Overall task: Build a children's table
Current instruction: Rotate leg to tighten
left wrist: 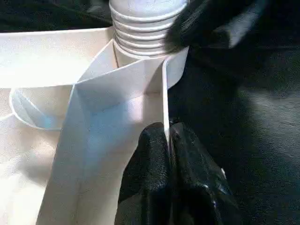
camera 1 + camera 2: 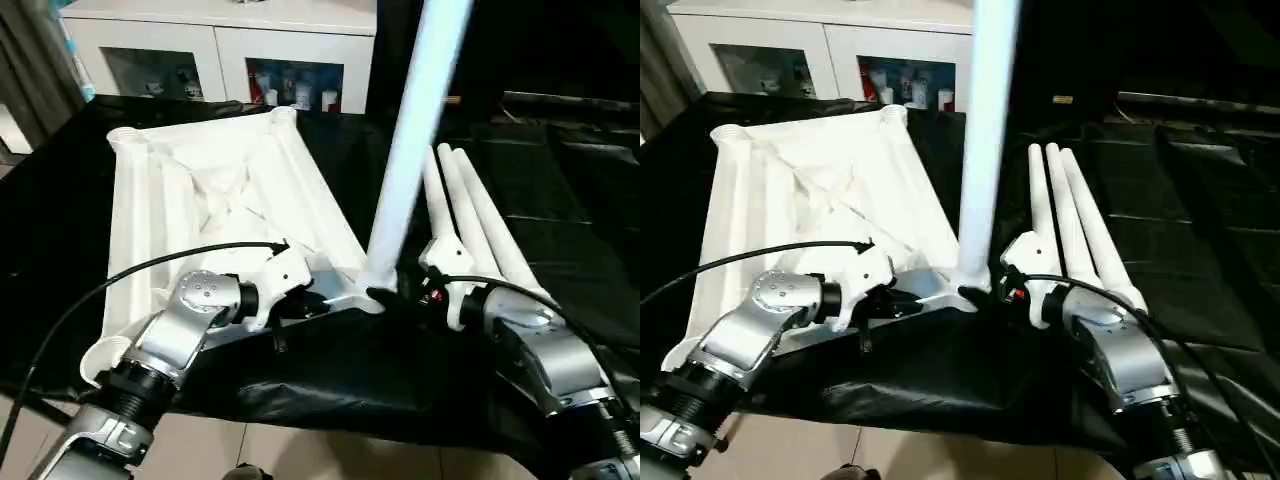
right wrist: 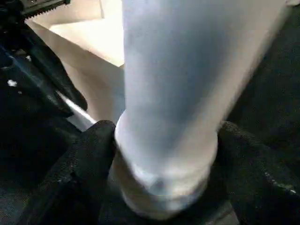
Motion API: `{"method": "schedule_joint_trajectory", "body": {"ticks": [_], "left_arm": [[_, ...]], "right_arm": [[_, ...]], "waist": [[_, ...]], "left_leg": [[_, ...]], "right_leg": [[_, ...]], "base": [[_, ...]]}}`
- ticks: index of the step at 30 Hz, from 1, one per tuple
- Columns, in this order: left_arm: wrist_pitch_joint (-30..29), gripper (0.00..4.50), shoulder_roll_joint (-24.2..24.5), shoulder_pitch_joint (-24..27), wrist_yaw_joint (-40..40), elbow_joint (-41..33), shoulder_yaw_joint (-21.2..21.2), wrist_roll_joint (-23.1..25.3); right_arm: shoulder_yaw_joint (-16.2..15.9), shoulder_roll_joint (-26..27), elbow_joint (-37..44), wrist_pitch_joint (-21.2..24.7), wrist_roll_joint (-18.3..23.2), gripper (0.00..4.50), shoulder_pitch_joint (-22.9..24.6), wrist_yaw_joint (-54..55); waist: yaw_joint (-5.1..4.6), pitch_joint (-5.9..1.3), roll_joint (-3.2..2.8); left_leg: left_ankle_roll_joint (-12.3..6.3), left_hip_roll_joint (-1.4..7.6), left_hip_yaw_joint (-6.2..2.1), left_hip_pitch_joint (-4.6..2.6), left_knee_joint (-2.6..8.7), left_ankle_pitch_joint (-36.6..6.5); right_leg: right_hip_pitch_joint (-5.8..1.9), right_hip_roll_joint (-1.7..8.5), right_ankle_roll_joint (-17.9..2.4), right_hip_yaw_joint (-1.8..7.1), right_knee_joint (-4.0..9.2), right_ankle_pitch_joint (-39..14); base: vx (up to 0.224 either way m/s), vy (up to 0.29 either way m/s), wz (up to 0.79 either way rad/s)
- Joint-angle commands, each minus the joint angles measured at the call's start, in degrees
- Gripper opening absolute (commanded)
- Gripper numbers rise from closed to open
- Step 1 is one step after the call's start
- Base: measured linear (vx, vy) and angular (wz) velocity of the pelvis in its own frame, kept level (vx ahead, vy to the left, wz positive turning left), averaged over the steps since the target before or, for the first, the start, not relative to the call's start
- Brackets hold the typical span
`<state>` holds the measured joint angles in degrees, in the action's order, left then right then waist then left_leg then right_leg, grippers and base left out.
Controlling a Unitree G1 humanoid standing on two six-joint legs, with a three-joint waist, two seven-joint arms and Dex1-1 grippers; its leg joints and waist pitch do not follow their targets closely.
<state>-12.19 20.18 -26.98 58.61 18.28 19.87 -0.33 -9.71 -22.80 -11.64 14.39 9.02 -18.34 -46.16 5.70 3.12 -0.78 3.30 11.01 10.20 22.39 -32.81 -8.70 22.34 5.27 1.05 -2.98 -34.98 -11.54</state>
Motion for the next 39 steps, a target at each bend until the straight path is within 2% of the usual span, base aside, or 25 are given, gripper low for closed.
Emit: {"method": "schedule_joint_trajectory", "body": {"ticks": [1,6,10,16,17,18,20,27,29,31,32,33,34,35,38,39], "left_arm": [[1.1,0.00,-0.5,-0.4,1.3,-2.3,1.1,-1.0],[1.1,0.00,-0.5,-0.6,1.4,-2.0,1.1,-0.9],[1.3,0.00,-0.5,-0.5,1.5,-1.8,1.0,-0.7],[1.3,0.00,-0.5,-0.5,1.6,-1.7,1.0,-0.7],[1.3,0.00,-0.5,-0.6,1.6,-1.6,1.1,-0.6],[1.4,0.00,-0.5,-0.6,1.6,-1.5,1.1,-0.6],[1.5,0.00,-0.6,-0.7,1.6,-1.3,1.1,-0.6],[1.4,0.00,-0.6,-0.6,1.4,-1.3,0.9,-0.6],[0.6,0.00,-2.0,-1.3,-1.4,0.2,-0.3,-0.6],[0.0,0.00,-3.1,-1.9,-3.5,1.4,-1.3,-0.7],[-1.1,0.00,-4.8,-3.2,-6.8,3.4,-2.4,-0.4],[-1.7,0.00,-6.1,-4.2,-9.5,5.0,-2.9,0.1],[-1.8,0.00,-6.6,-4.6,-10.5,5.7,-3.1,0.4],[-2.5,0.00,-9.6,-6.8,-16.3,9.7,-4.0,1.4],[-2.9,0.00,-13.6,-9.3,-22.5,14.3,-5.2,1.7],[-3.4,0.00,-15.5,-10.2,-25.3,16.1,-5.9,1.5]], "right_arm": [[-0.3,0.1,-0.5,-0.5,-0.7,3.74,-0.9,1.0],[0.2,0.5,-1.3,-0.6,-0.5,3.74,-1.6,0.9],[0.4,0.7,-1.2,-0.6,-0.2,3.74,-1.5,0.5],[0.5,0.6,-1.5,-0.6,0.1,3.29,-1.4,0.2],[0.5,0.7,-1.4,-0.6,0.1,3.21,-1.2,0.3],[0.6,0.8,-1.5,-0.6,0.2,3.00,-1.1,0.3],[0.6,1.0,-1.4,-0.6,0.1,2.90,-1.0,0.6],[0.9,1.4,-1.5,-0.5,0.2,2.72,-0.8,1.1],[2.7,3.8,-4.0,-0.9,-0.9,2.71,-1.6,7.1],[3.8,5.4,-5.5,-0.7,-1.5,2.70,-2.1,11.1],[5.4,7.9,-7.2,0.4,-1.8,2.70,-2.5,16.1],[6.3,9.4,-8.4,1.0,-2.1,2.70,-2.7,19.8],[6.6,10.1,-8.9,1.4,-2.2,2.70,-2.8,21.2],[7.9,13.2,-11.2,2.3,-3.3,2.70,-3.5,28.4],[8.7,16.6,-13.9,2.5,-4.6,2.70,-4.8,35.7],[9.2,18.3,-15.0,2.6,-4.3,2.70,-5.6,38.1]], "waist": [[0.01,-3.75,-0.02],[0.11,-3.75,0.08],[0.16,-3.94,0.03],[0.18,-3.95,-0.01],[0.20,-4.02,-0.19],[0.17,-4.02,-0.15],[0.17,-4.06,-0.10],[0.12,-3.99,-0.05],[0.01,-3.91,-0.03],[-0.23,-3.78,-0.03],[-0.38,-3.74,0.29],[-0.58,-3.63,0.15],[-0.58,-3.63,0.15],[-0.60,-3.57,-0.10],[-0.55,-3.61,0.10],[-0.38,-3.57,-0.34]], "left_leg": [[-2.21,1.90,-0.37,-1.36,3.32,-11.8],[-1.67,1.89,-0.41,-1.38,3.41,-12.9],[-2.11,1.85,-0.41,-1.32,3.22,-11.2],[-2.12,1.84,-0.42,-1.30,3.22,-11.5],[-2.09,1.85,-0.43,-1.37,3.18,-11.6],[-2.09,1.86,-0.42,-1.37,3.19,-11.6],[-2.14,1.84,-0.43,-1.32,3.15,-11.1],[-1.86,1.85,-0.43,-1.39,3.19,-11.8],[-1.77,1.78,-0.39,-1.30,3.21,-12.0],[-0.83,1.69,-0.41,-1.38,3.36,-13.0],[-0.54,1.65,-0.41,-1.30,3.42,-13.4],[0.40,1.56,-0.42,-1.43,3.54,-14.6],[0.40,1.56,-0.42,-1.43,3.54,-14.6],[1.08,1.55,-0.47,-1.59,3.65,-15.6],[1.91,1.41,-0.39,-1.89,3.66,-16.3],[1.86,1.44,-0.48,-1.86,3.72,-16.7]], "right_leg": [[-2.33,2.48,-14.8,1.99,3.39,-1.5],[-2.37,2.57,-14.3,1.98,3.52,-3.6],[-2.45,2.52,-14.5,1.97,3.22,-0.9],[-2.49,2.50,-14.6,1.92,3.24,-1.1],[-2.49,2.52,-14.6,1.92,3.20,-1.1],[-2.48,2.51,-14.7,1.92,3.23,-0.9],[-2.53,2.46,-14.9,1.90,3.10,0.2],[-2.48,2.50,-14.7,1.93,3.20,-1.2],[-2.41,2.55,-14.7,1.94,3.26,-1.6],[-2.21,2.50,-14.6,1.96,3.44,-3.8],[-2.31,2.50,-14.4,1.94,3.48,-4.8],[-2.17,2.54,-13.5,2.07,3.77,-7.9],[-2.17,2.54,-13.5,2.07,3.77,-7.9],[-2.00,2.60,-12.7,2.17,4.04,-9.9],[-1.78,2.56,-12.0,2.26,4.34,-11.1],[-1.76,2.70,-11.7,2.32,4.47,-11.6]], "base": [[0.000,0.000,0.00],[0.000,0.000,0.00],[0.000,0.000,0.00],[0.000,0.000,0.00],[0.000,0.000,0.00],[0.000,0.000,0.00],[0.000,0.000,0.00],[0.000,0.000,0.00],[0.000,0.000,0.00],[0.000,0.000,0.00],[0.000,0.000,0.00],[0.000,0.000,0.00],[0.000,0.000,0.00],[0.000,0.000,0.00],[0.000,0.000,0.00],[0.000,0.000,0.00]]}}
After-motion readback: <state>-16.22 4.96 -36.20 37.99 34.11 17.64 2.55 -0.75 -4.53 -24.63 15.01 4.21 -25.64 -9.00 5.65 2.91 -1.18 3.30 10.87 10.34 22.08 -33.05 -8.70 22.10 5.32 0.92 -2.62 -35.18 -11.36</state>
